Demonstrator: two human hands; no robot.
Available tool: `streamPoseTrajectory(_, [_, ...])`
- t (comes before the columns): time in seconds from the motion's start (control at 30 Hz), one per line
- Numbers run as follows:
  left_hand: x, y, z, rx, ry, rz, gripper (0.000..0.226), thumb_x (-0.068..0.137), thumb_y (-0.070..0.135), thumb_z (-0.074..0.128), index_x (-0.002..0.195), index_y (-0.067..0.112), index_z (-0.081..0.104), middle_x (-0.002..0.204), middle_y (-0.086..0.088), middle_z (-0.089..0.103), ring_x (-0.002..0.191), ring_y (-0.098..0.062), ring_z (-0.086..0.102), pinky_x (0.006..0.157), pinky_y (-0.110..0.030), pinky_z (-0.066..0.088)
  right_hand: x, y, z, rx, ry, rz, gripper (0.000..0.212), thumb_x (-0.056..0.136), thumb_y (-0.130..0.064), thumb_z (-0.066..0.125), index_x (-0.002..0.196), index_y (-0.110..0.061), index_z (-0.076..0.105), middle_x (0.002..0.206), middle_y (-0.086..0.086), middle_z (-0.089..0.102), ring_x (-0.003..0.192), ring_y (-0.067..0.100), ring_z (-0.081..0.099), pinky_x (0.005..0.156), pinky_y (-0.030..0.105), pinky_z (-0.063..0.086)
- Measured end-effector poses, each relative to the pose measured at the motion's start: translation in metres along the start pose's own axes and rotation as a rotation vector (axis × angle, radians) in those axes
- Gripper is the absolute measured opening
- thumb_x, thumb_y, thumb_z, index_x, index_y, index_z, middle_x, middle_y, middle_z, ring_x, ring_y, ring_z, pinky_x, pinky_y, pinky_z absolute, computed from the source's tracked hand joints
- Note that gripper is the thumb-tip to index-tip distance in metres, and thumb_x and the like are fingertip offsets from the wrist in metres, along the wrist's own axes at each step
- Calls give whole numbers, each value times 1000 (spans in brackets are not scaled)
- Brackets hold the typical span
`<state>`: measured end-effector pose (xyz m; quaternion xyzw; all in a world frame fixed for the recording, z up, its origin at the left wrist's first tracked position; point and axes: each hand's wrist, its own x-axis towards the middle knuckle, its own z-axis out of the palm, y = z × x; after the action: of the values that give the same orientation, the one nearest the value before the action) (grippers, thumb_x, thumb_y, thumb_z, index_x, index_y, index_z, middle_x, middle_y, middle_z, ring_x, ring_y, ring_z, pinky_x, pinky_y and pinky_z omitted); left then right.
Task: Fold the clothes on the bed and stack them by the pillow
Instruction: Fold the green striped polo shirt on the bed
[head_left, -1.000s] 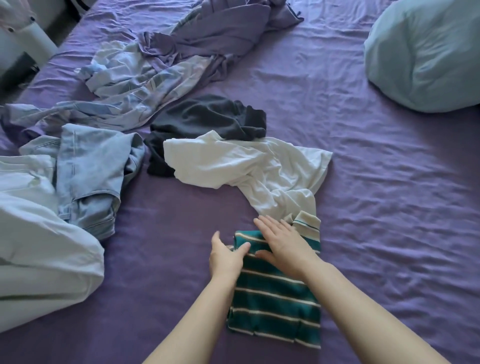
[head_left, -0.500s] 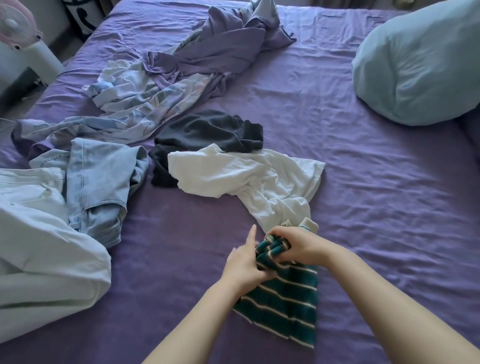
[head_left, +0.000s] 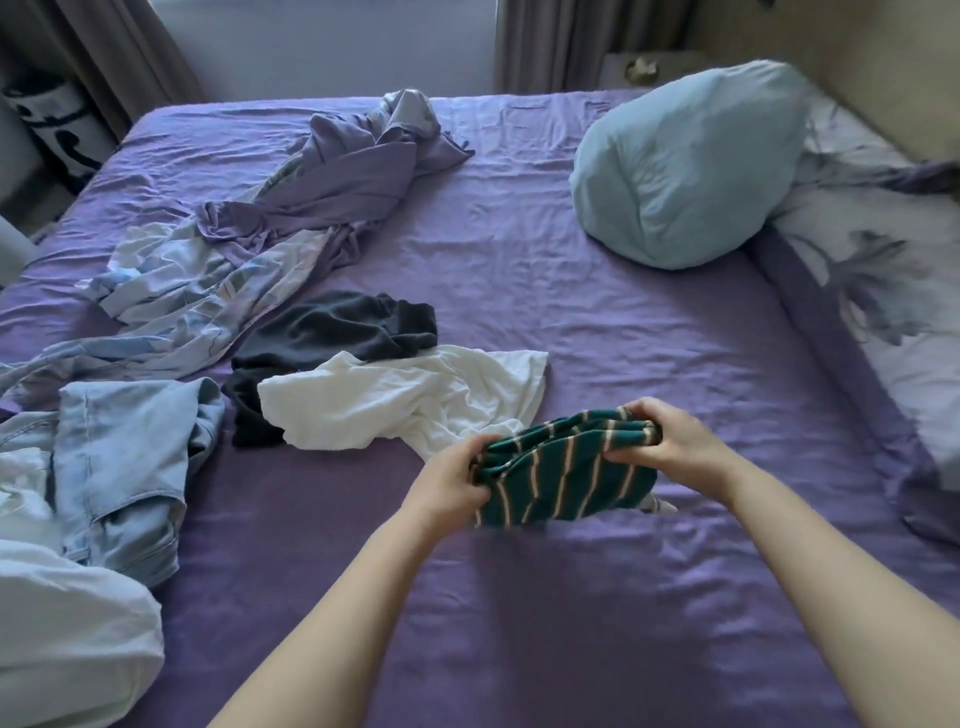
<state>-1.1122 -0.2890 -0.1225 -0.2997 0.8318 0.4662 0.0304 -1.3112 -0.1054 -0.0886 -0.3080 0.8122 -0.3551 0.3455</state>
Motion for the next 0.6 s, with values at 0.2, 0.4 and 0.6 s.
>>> streamPoseTrajectory(0.2, [21, 80, 23, -306, 107, 3, 12, 86, 4, 62, 95, 12, 59, 81, 4, 62, 72, -4, 57, 61, -9, 45, -39, 16, -64, 253, 220, 54, 30, 75, -12, 77, 103, -13, 64, 92, 3, 71, 84, 14, 66, 66, 14, 49])
streamPoseTrajectory(0.4, [42, 153, 80, -210, 146, 149, 4, 98, 17, 47, 100, 15, 43, 85, 0, 58, 82, -22, 58, 78, -37, 45, -66, 47, -125, 453, 399, 36, 26, 81, -13, 70, 103, -10, 59, 86, 4, 68, 73, 8, 64, 58, 17, 49])
streamPoseTrajectory(0.6, [69, 198, 160, -118, 131, 267, 10, 100, 28, 33, 93, 34, 34, 86, 4, 60, 75, -15, 58, 67, -37, 44, -62, 118, -180, 339, 602, 46, 27, 76, -44, 67, 92, -25, 59, 84, -2, 69, 84, 16, 65, 74, 34, 51])
